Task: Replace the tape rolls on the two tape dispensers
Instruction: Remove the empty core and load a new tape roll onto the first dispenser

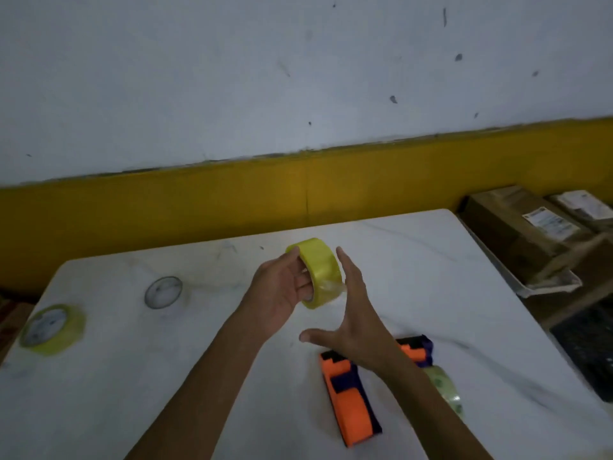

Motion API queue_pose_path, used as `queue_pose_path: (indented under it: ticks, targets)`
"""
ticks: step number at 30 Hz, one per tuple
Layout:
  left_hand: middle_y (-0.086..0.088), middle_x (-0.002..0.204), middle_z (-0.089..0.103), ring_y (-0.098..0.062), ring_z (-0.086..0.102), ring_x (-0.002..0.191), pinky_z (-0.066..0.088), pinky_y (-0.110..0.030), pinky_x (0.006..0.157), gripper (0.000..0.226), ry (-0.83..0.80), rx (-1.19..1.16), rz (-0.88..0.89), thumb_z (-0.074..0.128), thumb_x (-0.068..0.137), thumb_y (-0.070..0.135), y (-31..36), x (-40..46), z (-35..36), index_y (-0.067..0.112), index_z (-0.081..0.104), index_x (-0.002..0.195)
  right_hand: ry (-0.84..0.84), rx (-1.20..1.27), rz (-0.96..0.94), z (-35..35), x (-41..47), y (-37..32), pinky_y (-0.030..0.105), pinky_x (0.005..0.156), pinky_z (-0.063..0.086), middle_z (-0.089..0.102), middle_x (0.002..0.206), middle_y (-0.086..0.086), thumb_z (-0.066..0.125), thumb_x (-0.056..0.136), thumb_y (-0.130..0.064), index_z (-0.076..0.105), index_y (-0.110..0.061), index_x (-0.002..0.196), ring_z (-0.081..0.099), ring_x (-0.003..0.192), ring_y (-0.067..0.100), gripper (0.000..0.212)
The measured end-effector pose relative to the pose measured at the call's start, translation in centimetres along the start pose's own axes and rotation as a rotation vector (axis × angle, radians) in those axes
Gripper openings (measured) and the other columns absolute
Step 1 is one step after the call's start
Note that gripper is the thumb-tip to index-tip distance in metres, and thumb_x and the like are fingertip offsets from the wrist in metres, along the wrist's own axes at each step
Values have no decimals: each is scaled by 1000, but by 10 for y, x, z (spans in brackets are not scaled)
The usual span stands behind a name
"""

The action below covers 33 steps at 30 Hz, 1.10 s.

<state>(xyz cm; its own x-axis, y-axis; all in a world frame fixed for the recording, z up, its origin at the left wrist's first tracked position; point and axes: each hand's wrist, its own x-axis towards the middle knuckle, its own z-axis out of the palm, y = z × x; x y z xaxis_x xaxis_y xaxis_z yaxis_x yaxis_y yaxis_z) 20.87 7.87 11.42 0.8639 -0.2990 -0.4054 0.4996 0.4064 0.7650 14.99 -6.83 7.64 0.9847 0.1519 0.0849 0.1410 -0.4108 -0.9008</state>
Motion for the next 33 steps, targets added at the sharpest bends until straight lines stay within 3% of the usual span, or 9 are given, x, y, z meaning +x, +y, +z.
queue_pose_path:
  ticks: [4, 7, 9, 12, 18, 21, 23, 27, 33]
  targets:
    - [-17, 105, 70, -28, 70, 92, 58, -40, 83, 43, -36, -73, -201, 47, 96, 32, -30, -14, 43, -3, 56, 120, 103, -153, -228, -57, -37, 18, 27, 110, 39, 37, 152, -6, 76, 78, -20, 53, -24, 132, 37, 138, 7, 60]
    - [-23, 114, 65, -32, 65, 103, 56, -39, 90, 53, -60, -112, -325, 48, 94, 33, -51, -25, 66, -10, 51, 124, 43, 136, -60, -94, -52, 24, 15, 96, 46, 46, 145, -15, 78, 77, -19, 68, -24, 110, 45, 129, -4, 35]
    - [-24, 108, 64, -31, 66, 96, 60, -35, 82, 53, -88, -147, -370, 47, 95, 32, -66, -30, 79, -15, 51, 120, -51, 413, 122, -104, -62, 33, 25, 96, 49, 50, 141, -12, 76, 78, -18, 70, -23, 103, 51, 125, 3, 26]
    - [-26, 108, 64, -31, 67, 94, 61, -35, 79, 54, -51, -191, -393, 50, 94, 31, -91, -33, 89, -18, 51, 117, -71, 786, 397, -103, -78, 50, 38, 79, 56, 67, 113, 12, 66, 87, -12, 65, -10, 108, 66, 100, 26, 21]
    - [-19, 112, 69, -24, 71, 93, 62, -29, 79, 46, 67, 222, -232, 57, 94, 33, -130, -42, 81, -5, 61, 119, -42, 918, 640, -89, -95, 72, 30, 62, 58, 69, 97, 13, 58, 91, -7, 63, -3, 111, 68, 79, 20, 21]
    - [-7, 87, 73, -25, 70, 81, 59, -37, 76, 29, 469, 766, 93, 59, 91, 37, -138, -54, 57, 10, 69, 92, -12, 909, 714, -81, -90, 75, 32, 66, 62, 69, 104, 18, 60, 90, -9, 63, 3, 115, 68, 84, 24, 27]
    - [1, 67, 56, -17, 56, 63, 46, -27, 63, 34, 606, 938, 36, 57, 90, 43, -152, -67, 32, 15, 56, 71, 46, 883, 726, -80, -86, 75, 34, 73, 59, 69, 101, 17, 63, 88, -7, 66, 4, 105, 67, 84, 25, 21]
    - [2, 63, 38, -13, 41, 59, 32, -28, 59, 40, 351, 922, -394, 64, 85, 45, -201, -84, 1, 19, 43, 62, 83, 683, 700, -79, -80, 78, 43, 82, 59, 72, 90, 18, 71, 83, -7, 70, -5, 81, 70, 83, 29, 2]
    - [-5, 75, 61, -20, 58, 75, 47, -29, 73, 21, 408, 582, -198, 59, 91, 9, -194, -77, 2, 13, 61, 70, 127, 392, 652, -68, -73, 77, 36, 89, 55, 74, 93, 7, 79, 75, -20, 71, -22, 72, 69, 91, 21, 8]
